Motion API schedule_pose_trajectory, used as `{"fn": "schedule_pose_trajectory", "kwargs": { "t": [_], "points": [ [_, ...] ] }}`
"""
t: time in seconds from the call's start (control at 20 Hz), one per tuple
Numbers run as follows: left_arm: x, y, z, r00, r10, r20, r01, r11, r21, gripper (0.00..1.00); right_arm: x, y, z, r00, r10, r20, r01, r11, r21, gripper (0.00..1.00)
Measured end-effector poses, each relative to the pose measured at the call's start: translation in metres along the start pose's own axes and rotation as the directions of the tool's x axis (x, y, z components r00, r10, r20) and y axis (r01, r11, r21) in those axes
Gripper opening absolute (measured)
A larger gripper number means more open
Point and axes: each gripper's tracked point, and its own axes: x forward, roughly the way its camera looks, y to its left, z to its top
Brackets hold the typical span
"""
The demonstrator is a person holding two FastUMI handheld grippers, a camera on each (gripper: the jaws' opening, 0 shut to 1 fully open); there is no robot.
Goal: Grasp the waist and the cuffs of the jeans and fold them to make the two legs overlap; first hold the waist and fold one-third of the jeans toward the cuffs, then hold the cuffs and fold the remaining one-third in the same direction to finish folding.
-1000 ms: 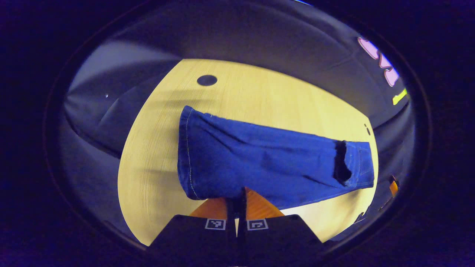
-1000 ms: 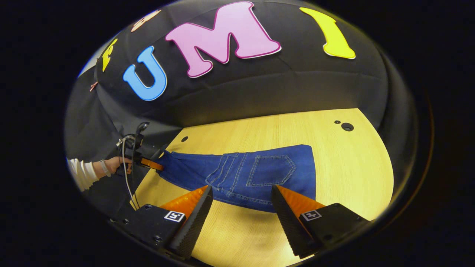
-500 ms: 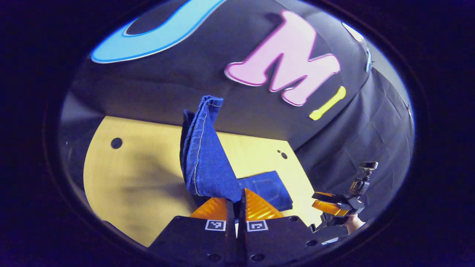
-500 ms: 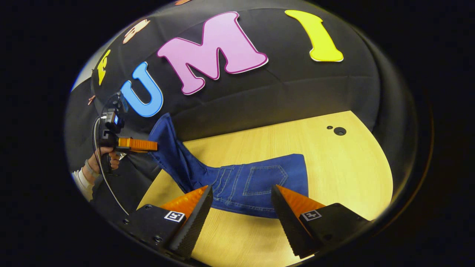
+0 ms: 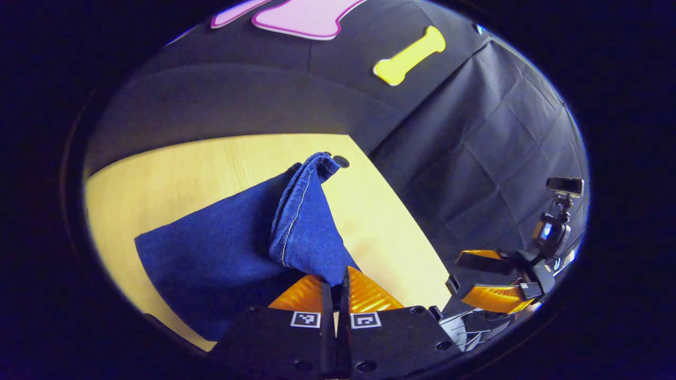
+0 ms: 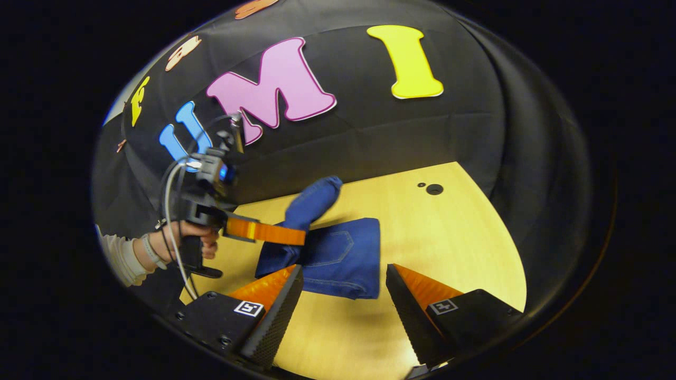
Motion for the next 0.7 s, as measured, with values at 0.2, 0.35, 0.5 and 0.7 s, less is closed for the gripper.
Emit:
{"fn": "schedule_pose_trajectory", "kwargs": {
  "t": [0.2, 0.35, 0.5, 0.7],
  "points": [
    [0.042, 0.013, -0.049, 0.978, 0.099, -0.183, -0.107, 0.994, -0.034, 0.15, -0.005, -0.033, -0.016, 1.000, -0.008, -0.029, 0.009, 0.999, 0.045, 0.97],
    [0.046, 0.001, -0.044, 0.984, 0.111, -0.140, -0.122, 0.990, -0.072, 0.55, -0.004, -0.044, -0.022, 0.999, 0.004, -0.044, -0.002, 0.999, 0.036, 0.97],
    [0.015, -0.023, -0.029, 0.991, 0.132, -0.002, -0.132, 0.989, -0.066, 1.00, -0.006, -0.046, -0.023, 0.998, 0.014, -0.054, -0.014, 1.000, 0.018, 0.97],
    [-0.073, -0.033, -0.009, 0.959, 0.189, 0.212, -0.199, 0.980, 0.023, 0.97, -0.023, -0.032, -0.009, 1.000, 0.030, -0.008, -0.030, 1.000, 0.000, 0.97]
  ]
}}
